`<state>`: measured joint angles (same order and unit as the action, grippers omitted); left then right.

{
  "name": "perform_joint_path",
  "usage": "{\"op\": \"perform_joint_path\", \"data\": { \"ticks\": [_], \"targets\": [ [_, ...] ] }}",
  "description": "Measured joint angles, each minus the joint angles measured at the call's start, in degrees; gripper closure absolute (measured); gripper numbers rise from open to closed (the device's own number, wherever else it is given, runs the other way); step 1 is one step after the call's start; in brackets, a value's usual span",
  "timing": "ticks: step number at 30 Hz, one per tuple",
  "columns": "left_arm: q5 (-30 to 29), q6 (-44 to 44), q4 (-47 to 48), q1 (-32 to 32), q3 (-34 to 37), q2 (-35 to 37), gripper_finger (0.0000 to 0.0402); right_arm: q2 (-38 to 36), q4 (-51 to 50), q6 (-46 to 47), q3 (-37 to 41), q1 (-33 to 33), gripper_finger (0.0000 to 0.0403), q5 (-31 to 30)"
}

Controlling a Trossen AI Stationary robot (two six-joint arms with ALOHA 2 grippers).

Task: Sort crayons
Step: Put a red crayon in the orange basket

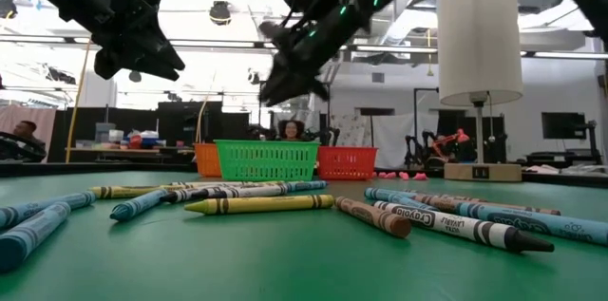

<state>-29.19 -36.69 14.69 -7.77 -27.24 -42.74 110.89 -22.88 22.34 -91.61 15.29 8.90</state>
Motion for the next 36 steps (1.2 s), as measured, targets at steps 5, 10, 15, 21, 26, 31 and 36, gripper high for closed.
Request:
{"op": "perform_joint_path", "data": {
  "ticks": [5, 10, 15, 21, 26, 31, 36],
  "targets": [
    [0.04, -0.64, 0.01, 0.0, -0.01, -0.02, 0.0283, -4.49, -24.53, 1.92, 0.09, -8.88, 0.0316, -0.74],
    [0.39, -1.09, 0.01, 0.0, -0.01, -0.02, 0.0283, -4.8, -38.19, 12.03, 1.25, -22.06, 0.0317, -7.3],
    [0.39, -1.09, -0.03, 0.0, 0.01, -0.02, 0.0283, -4.65, -35.28, 28.01, 4.82, -31.81, 0.0317, -8.83],
    [0.37, -0.02, -0.12, 0.0, 0.0, -0.01, 0.0283, -4.63, -29.59, 38.48, 9.73, -35.42, 0.0317, -12.21],
    [0.44, -0.02, -0.12, 0.0, -0.01, -0.02, 0.0283, -4.65, -27.13, 39.2, 13.99, -34.71, 0.0313, -12.69],
    [0.98, 0.0, -0.01, 0.0, -0.01, -0.02, 0.0283, -4.63, -23.18, 41.04, 18.41, -33.59, 0.0295, -12.71],
    [1.42, 0.0, -0.01, 0.0, -0.01, -0.02, 0.0283, -4.61, -20.86, 41.89, 20.27, -33.55, 0.0277, -12.71]
  ]
}}
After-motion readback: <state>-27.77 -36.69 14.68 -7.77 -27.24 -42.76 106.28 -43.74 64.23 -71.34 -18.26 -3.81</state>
